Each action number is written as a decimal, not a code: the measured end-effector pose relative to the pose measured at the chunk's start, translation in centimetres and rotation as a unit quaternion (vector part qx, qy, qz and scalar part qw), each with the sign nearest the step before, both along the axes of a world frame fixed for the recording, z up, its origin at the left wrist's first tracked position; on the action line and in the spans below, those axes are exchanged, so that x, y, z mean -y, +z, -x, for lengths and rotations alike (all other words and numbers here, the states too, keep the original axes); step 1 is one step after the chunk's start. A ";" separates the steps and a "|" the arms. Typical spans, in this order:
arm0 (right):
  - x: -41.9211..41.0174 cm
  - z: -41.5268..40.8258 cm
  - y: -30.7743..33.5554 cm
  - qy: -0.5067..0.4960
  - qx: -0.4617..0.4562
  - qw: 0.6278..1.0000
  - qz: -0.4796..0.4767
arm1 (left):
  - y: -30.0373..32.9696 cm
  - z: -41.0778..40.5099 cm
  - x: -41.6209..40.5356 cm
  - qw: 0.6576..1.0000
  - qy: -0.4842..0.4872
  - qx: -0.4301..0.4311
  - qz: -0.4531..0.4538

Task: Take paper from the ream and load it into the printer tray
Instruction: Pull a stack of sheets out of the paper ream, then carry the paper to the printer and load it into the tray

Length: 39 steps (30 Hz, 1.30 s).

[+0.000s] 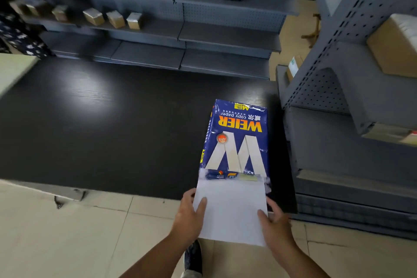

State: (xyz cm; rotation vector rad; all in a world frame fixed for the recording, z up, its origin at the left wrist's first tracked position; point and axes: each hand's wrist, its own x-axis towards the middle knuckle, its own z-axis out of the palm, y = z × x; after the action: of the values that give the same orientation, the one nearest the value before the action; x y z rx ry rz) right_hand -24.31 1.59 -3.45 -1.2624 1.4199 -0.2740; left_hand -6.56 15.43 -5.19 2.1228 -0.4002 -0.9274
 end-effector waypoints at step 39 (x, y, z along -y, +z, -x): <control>-43.7 -15.3 10.1 0.590 0.158 0.791 0.043 | 8.3 9.6 -50.4 0.816 0.553 0.165 0.030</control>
State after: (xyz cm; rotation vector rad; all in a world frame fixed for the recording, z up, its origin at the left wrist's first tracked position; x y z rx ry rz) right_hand -8.97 45.28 6.61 -1.8341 0.1520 0.3132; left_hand -16.15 65.82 3.12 1.9602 0.6188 0.1400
